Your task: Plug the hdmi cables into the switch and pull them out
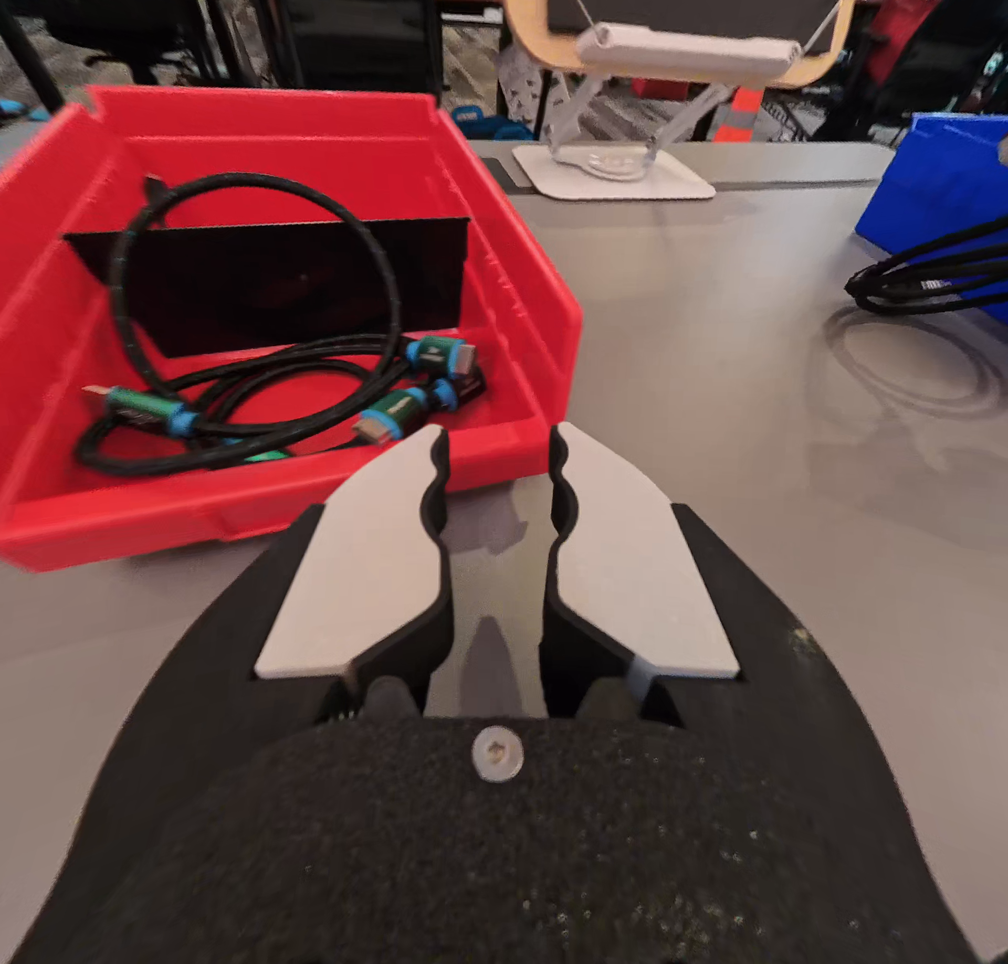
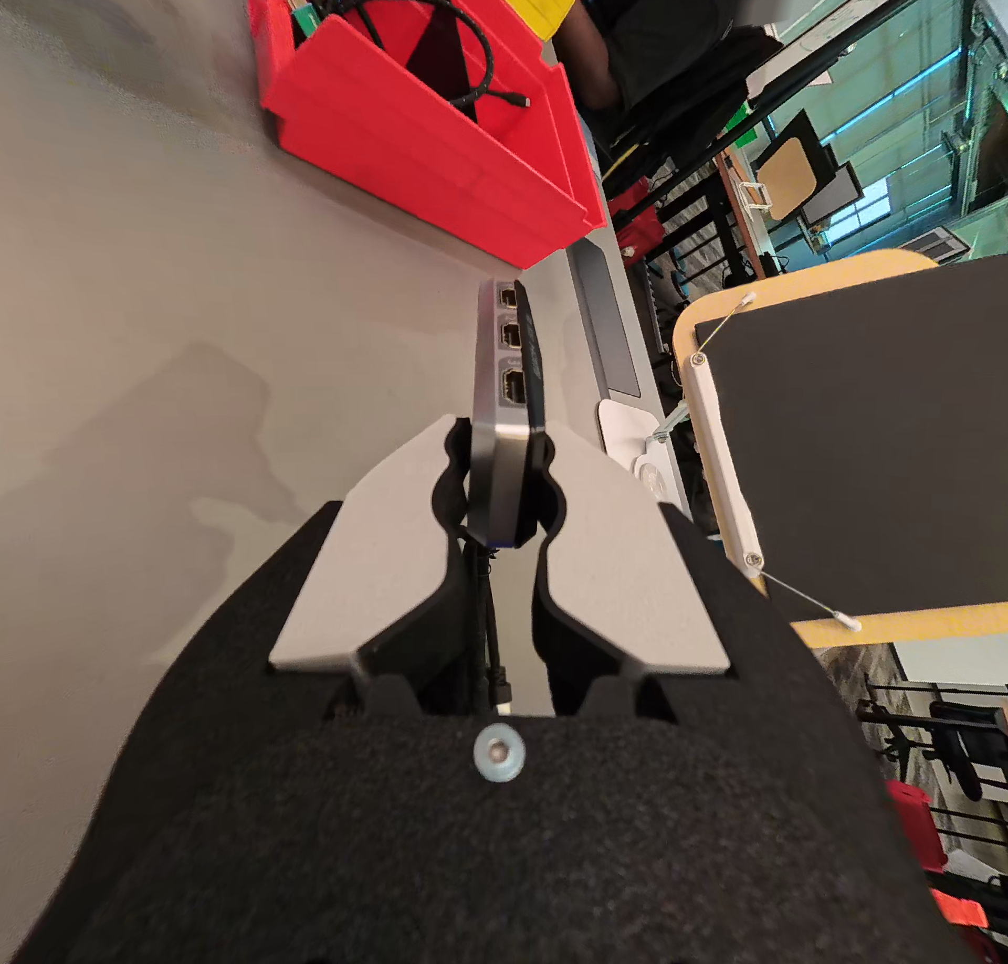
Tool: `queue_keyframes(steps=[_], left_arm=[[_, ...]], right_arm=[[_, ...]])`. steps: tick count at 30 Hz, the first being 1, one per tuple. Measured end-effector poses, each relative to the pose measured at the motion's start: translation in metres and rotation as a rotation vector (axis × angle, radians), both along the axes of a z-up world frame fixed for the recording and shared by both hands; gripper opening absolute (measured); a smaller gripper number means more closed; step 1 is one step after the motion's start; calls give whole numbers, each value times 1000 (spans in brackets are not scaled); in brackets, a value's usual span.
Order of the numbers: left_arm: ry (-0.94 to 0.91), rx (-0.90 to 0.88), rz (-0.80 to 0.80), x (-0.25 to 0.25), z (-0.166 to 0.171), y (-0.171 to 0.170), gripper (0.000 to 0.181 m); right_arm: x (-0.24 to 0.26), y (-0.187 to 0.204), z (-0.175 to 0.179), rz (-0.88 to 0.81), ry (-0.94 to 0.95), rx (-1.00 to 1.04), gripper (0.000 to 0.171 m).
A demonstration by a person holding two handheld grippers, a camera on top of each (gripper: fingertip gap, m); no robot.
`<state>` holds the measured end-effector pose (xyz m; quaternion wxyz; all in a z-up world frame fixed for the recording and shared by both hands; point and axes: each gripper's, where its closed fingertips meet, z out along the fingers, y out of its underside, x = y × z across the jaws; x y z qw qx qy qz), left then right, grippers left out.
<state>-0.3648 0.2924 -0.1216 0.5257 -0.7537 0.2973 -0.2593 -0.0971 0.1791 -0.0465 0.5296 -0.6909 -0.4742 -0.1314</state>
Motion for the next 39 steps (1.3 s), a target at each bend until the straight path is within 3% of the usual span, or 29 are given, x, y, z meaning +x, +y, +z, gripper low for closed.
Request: queue_keyframes(steps=[4, 9, 14, 27, 33, 39], left_arm=[[-6, -44, -8, -21, 4, 9, 47], [243, -53, -33, -27, -12, 28, 38], [316, -141, -36, -17, -28, 39, 32], [423, -253, -63, 0, -33, 56, 18], [396, -111, -77, 6, 13, 52, 18], [188, -70, -154, 10, 103, 45, 17]], right_arm=[[3, 2, -3, -1, 30, -12, 22], [4, 3, -6, -2, 19, -19, 22], [8, 2, -7, -9, 18, -23, 22], [4, 1, -12, -3, 5, -35, 22], [5, 0, -11, -4, 6, -33, 22], [5, -1, -7, -6, -4, -26, 22]])
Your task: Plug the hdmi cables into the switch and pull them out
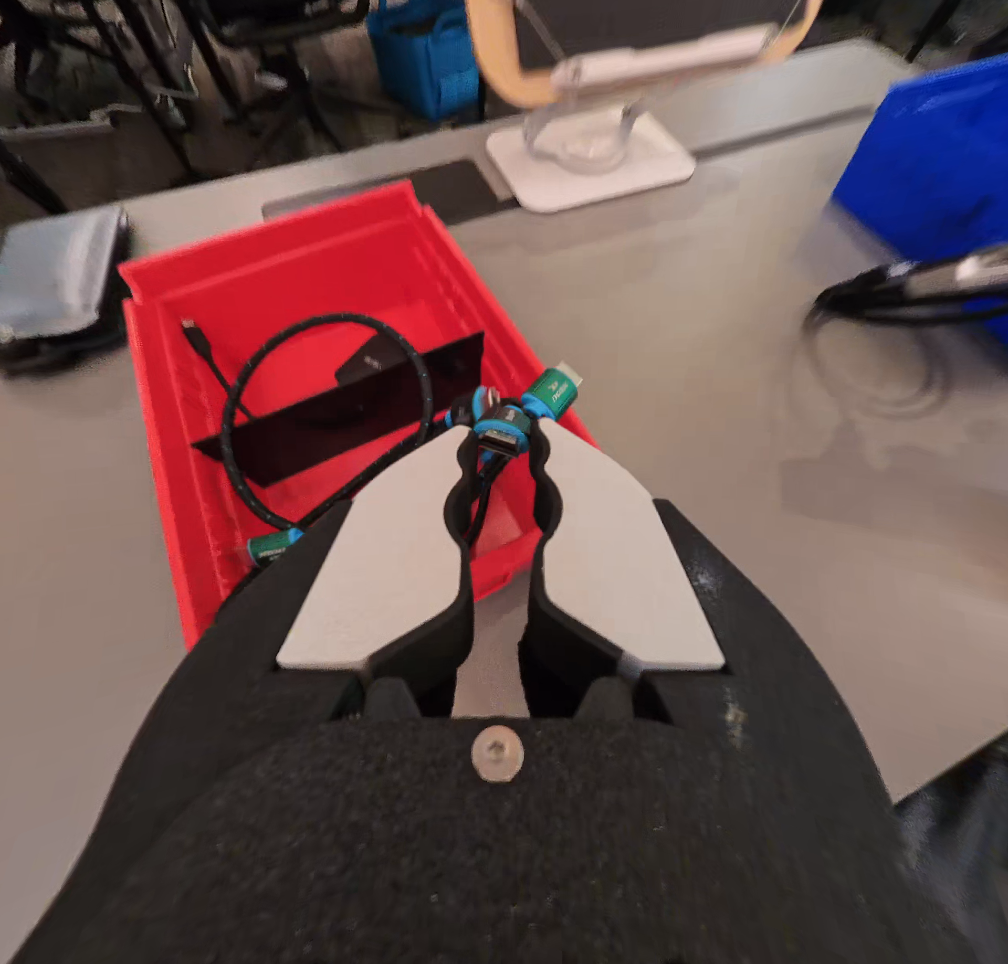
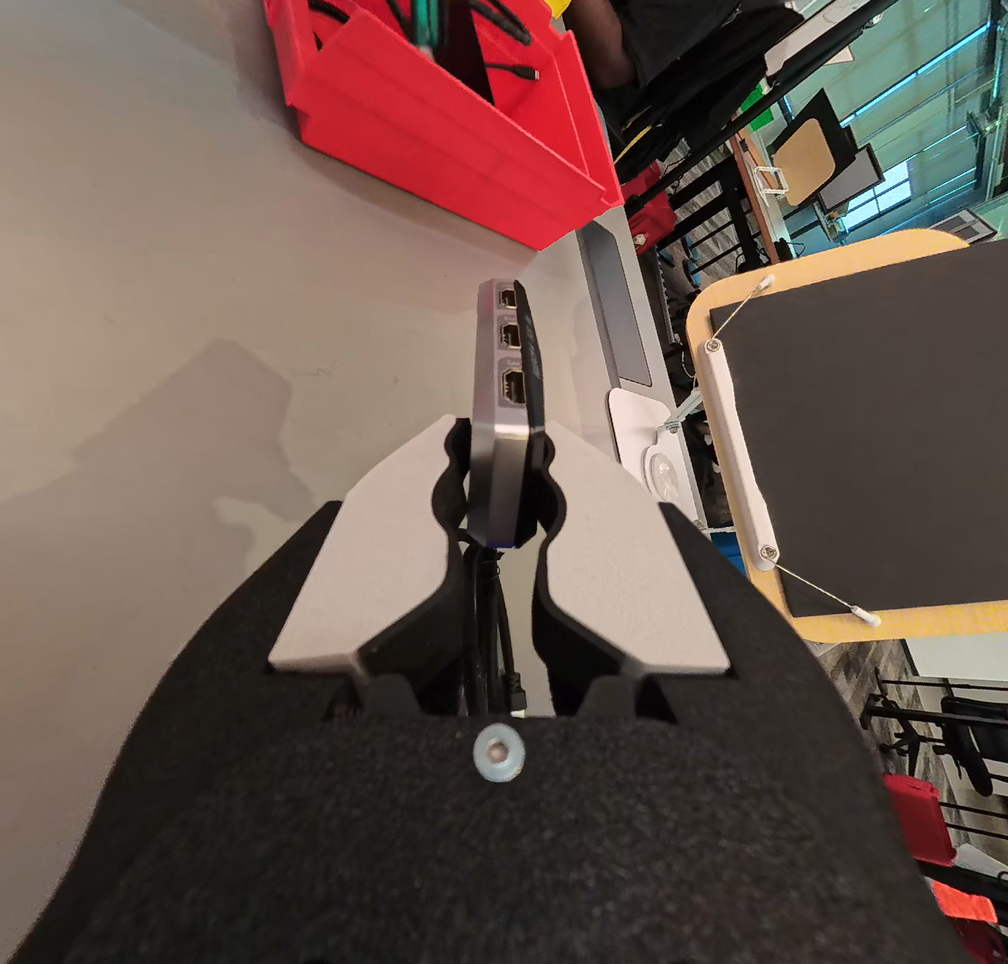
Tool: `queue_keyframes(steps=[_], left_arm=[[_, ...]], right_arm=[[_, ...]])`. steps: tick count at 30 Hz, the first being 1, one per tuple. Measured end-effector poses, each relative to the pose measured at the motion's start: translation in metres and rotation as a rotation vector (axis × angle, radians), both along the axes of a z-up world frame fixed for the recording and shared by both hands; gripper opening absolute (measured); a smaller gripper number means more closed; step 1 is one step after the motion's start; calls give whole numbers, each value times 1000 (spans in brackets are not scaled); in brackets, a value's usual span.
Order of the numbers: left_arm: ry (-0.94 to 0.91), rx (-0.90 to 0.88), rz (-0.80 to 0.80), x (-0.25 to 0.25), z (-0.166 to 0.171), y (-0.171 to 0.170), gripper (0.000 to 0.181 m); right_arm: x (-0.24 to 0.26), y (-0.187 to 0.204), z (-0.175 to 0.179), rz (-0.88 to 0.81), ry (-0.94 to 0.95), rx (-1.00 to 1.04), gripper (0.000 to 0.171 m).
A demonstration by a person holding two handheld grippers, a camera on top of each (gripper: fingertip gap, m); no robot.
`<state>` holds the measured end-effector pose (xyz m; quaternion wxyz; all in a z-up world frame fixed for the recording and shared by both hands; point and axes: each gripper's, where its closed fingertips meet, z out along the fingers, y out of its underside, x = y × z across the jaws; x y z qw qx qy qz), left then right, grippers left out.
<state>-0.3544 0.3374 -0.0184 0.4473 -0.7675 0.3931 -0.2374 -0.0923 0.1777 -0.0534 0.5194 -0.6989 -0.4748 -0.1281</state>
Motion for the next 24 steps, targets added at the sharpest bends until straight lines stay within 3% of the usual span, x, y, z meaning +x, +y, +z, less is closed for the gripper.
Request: queue_keyframes(steps=[4, 9, 12, 16, 21, 24], left_arm=[[-176, 1, -64, 3, 54, -6, 17], [-299, 46, -145, 6, 93, -22, 14], [-234, 141, -161, 3, 100, -31, 11], [-75, 234, -137, -15, 99, -19, 6], [-70, 191, -184, -17, 90, -18, 5], [-191, 170, -296, -9, 104, -44, 0]], right_arm=[[-1, -2, 5, 0, -9, 13, 22], [0, -4, 12, -1, 5, 29, 22], [1, -5, 15, -3, 6, 33, 22], [0, -5, 14, 1, 4, 31, 22], [-4, -4, 13, 5, -7, 31, 22], [-3, -4, 13, 4, -8, 31, 22]])
